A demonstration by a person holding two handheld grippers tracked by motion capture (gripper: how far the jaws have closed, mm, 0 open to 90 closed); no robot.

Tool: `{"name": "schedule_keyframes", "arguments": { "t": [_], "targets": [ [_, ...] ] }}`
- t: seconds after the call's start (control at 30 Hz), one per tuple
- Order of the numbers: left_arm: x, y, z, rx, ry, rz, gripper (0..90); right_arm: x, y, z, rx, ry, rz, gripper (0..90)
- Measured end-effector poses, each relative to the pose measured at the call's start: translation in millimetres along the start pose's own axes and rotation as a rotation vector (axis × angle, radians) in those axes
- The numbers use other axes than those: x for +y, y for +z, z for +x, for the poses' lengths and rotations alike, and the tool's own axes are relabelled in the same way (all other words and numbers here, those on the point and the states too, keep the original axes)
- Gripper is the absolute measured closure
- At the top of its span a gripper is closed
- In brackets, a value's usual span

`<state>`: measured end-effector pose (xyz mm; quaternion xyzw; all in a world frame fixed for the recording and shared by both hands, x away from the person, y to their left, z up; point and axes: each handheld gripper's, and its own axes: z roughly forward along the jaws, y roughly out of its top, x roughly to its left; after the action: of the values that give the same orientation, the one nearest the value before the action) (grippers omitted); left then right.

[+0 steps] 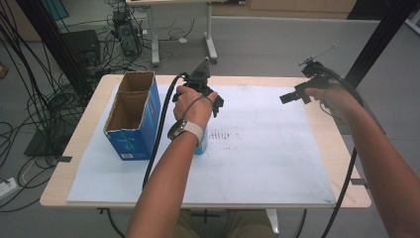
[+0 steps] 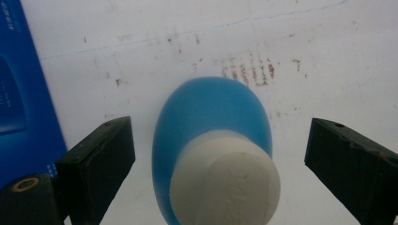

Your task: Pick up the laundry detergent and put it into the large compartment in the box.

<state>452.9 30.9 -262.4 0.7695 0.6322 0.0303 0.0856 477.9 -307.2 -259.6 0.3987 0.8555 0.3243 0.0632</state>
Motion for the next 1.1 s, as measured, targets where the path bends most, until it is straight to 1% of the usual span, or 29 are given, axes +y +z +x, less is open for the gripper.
{"name": "schedule_keyframes", "arguments": {
  "t": [0.33, 0.37, 0.6, 1.1],
  "targets": [
    [1.7, 5.9, -1.3, 0.014, 0.007, 0.01, 9.5, -3.9, 2.5, -2.1, 0.005, 0.007, 0.001, 5.6],
    [1.6, 7.4, -0.5, 0.004, 0.002, 0.009, 9.6, -4.2, 2.4, -2.7, 0.004, 0.008, 0.0, 5.6],
    [0.5, 13.6, 2.1, 0.0, -0.003, 0.019, 9.9, -4.4, 3.0, -3.1, 0.006, 0.01, 0.0, 5.7],
    [1.7, 21.1, -0.3, 0.016, 0.008, 0.038, 10.7, -7.7, 4.6, -5.6, 0.009, 0.016, 0.0, 5.7]
  ]
}}
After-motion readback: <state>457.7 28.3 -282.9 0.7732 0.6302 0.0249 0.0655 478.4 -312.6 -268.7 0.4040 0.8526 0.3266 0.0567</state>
